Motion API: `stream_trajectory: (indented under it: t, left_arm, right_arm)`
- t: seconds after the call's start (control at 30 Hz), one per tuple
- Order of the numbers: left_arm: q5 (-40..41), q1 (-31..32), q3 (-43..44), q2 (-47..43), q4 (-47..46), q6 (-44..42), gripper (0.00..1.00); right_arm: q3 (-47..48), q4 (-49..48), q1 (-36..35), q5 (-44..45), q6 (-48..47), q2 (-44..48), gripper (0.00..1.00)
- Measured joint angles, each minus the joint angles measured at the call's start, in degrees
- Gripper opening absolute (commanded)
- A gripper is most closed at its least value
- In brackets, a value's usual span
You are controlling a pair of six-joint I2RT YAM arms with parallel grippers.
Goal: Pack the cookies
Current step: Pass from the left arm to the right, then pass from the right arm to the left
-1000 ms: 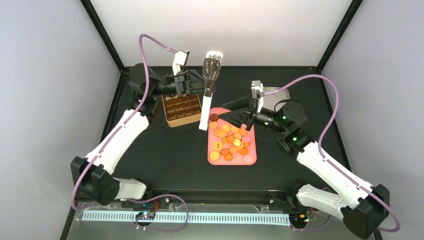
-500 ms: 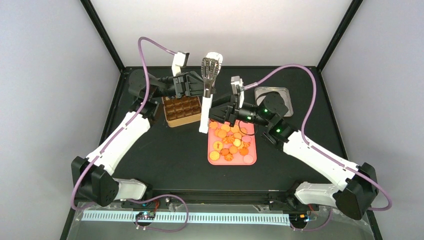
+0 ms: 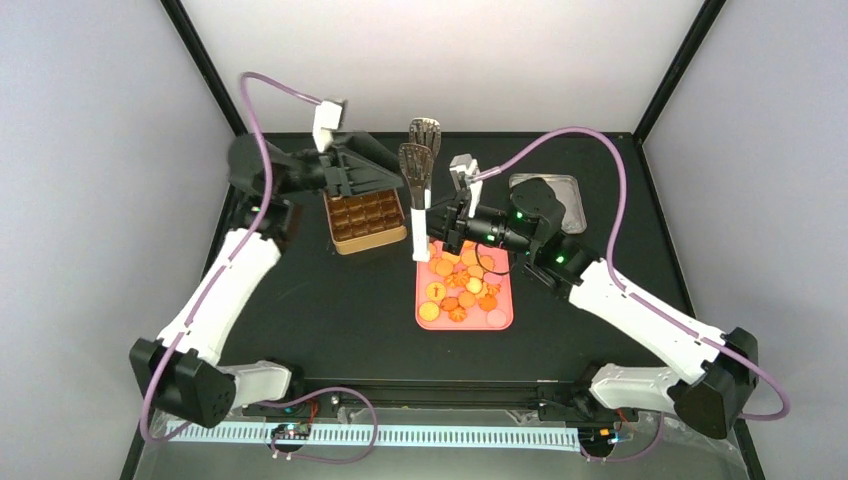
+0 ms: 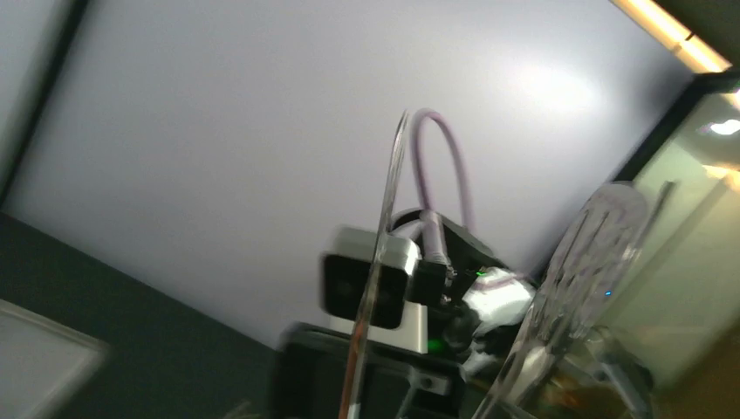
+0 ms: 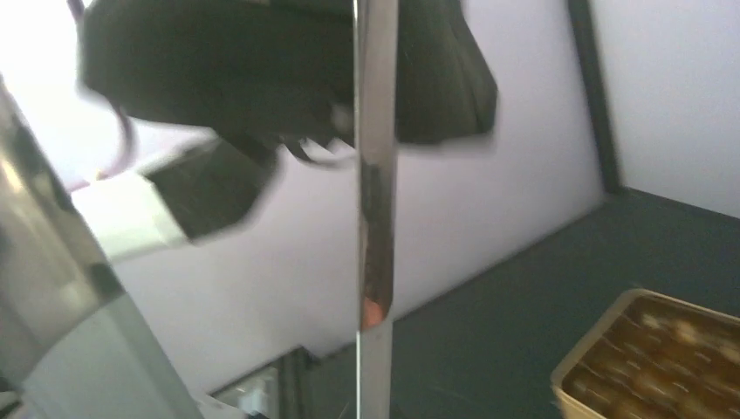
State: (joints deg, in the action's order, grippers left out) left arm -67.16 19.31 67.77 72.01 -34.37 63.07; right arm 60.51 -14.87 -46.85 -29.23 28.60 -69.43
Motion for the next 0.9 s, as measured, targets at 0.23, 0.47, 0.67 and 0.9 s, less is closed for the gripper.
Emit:
stream_trajectory:
  t: [0.23,0.47,0.67,0.9]
  left_arm:
    - [-2.73,-16.15,23.61,-0.57,45.53,-49.07,0.99]
    - [4.83,-7.56,45.9,-1.92,87.27,-104.61,0.94]
    - [26.1,13.33,24.87,-12.57,99.8,-130.29,0.76]
    - [44.06,22.16,15.04,-10.08,100.24,-137.74,0.54]
  right_arm:
    - [9.84,27.67,0.04,10.16,-15.13,-0.11,0.01]
    - [18.91,46.8,-0.02,16.76,-23.52,-10.36,0.01]
    - [26.62,57.09,-2.45,22.67,-26.05,-19.67,0.01]
    - [34.1,63.47,-7.96,28.74,-26.95,-27.12,0.01]
